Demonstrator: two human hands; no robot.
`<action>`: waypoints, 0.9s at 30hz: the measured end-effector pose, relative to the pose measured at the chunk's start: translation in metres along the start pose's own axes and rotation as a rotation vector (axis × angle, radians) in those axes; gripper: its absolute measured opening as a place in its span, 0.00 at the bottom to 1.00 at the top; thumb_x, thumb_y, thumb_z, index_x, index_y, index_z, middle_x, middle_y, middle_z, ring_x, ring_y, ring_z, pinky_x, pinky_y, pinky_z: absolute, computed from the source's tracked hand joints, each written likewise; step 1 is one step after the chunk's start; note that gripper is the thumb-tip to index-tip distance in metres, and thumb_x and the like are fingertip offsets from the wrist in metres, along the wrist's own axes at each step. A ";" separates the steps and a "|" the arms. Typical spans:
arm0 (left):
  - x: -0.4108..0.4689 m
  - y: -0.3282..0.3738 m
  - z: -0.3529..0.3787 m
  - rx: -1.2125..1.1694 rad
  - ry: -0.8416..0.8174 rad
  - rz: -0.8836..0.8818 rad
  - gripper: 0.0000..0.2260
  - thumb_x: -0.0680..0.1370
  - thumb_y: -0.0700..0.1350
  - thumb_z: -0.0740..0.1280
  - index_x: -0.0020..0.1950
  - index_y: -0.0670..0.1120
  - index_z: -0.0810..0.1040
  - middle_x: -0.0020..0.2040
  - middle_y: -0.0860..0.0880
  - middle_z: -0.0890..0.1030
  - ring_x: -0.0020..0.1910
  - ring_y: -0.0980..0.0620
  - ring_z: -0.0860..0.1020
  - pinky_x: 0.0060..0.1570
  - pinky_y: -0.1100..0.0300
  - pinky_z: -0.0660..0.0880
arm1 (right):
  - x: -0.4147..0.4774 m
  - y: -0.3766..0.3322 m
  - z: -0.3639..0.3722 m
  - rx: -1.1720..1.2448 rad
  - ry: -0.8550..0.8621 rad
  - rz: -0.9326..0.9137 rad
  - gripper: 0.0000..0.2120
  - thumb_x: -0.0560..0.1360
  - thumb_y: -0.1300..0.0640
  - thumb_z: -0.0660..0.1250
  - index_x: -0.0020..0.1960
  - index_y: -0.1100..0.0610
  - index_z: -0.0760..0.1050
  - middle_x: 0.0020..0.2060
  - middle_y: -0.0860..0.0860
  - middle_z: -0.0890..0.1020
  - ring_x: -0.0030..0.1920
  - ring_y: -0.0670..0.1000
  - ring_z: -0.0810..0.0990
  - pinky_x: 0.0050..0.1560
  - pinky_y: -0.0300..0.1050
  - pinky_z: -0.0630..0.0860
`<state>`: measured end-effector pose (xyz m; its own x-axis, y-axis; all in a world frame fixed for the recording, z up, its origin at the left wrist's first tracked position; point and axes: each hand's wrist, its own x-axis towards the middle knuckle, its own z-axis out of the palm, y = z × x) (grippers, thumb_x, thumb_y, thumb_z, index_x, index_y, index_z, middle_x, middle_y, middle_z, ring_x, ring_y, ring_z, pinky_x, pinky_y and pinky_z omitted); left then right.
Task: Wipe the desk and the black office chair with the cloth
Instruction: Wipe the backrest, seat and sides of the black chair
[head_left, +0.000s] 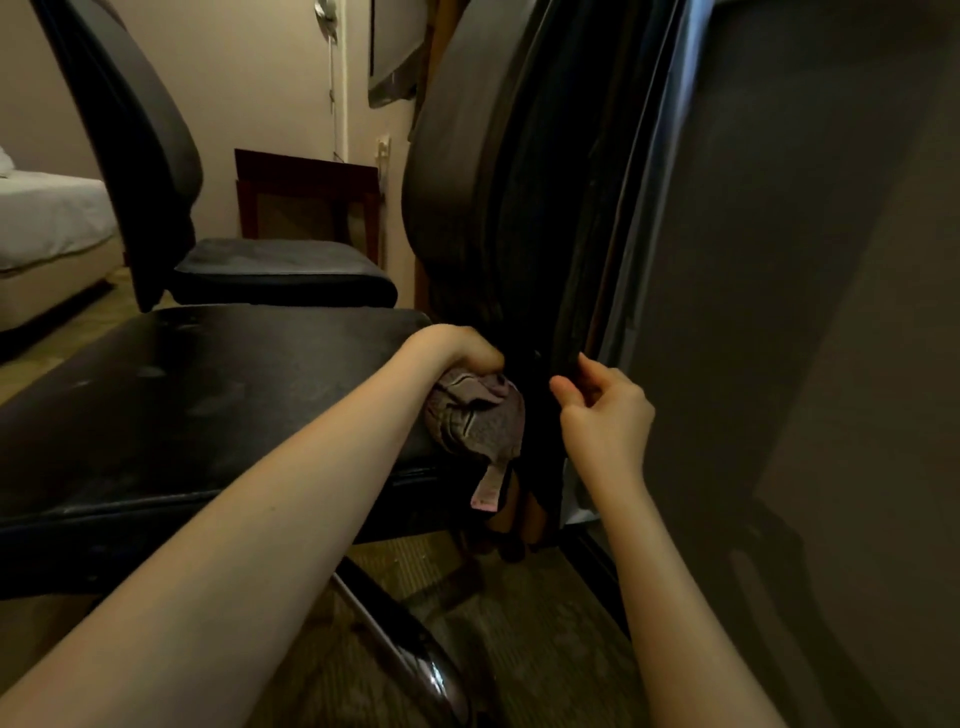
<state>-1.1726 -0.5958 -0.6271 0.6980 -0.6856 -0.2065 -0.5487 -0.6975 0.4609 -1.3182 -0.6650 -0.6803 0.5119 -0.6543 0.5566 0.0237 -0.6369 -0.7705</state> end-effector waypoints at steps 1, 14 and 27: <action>-0.005 0.006 0.001 0.013 -0.065 0.013 0.15 0.82 0.42 0.55 0.66 0.40 0.70 0.65 0.40 0.72 0.61 0.43 0.72 0.59 0.54 0.69 | -0.001 0.000 0.000 0.012 -0.007 0.004 0.22 0.75 0.59 0.68 0.68 0.58 0.71 0.52 0.51 0.78 0.41 0.40 0.73 0.52 0.35 0.71; -0.091 0.031 0.112 0.240 -0.440 0.278 0.17 0.79 0.44 0.64 0.63 0.35 0.74 0.55 0.41 0.77 0.56 0.41 0.75 0.45 0.61 0.70 | -0.001 -0.006 -0.019 0.016 -0.154 0.119 0.19 0.76 0.55 0.67 0.67 0.54 0.73 0.54 0.50 0.80 0.46 0.42 0.77 0.42 0.25 0.71; -0.116 0.024 0.000 -0.288 0.793 0.377 0.04 0.77 0.47 0.63 0.52 0.51 0.73 0.41 0.53 0.77 0.41 0.52 0.76 0.36 0.60 0.69 | -0.017 -0.021 -0.022 0.105 -0.181 0.129 0.26 0.75 0.75 0.52 0.68 0.59 0.71 0.63 0.57 0.74 0.44 0.40 0.74 0.37 0.39 0.72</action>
<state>-1.2670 -0.5331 -0.5915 0.6657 -0.4393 0.6032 -0.7422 -0.3061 0.5962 -1.3460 -0.6494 -0.6671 0.6618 -0.6380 0.3938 0.0325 -0.5003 -0.8652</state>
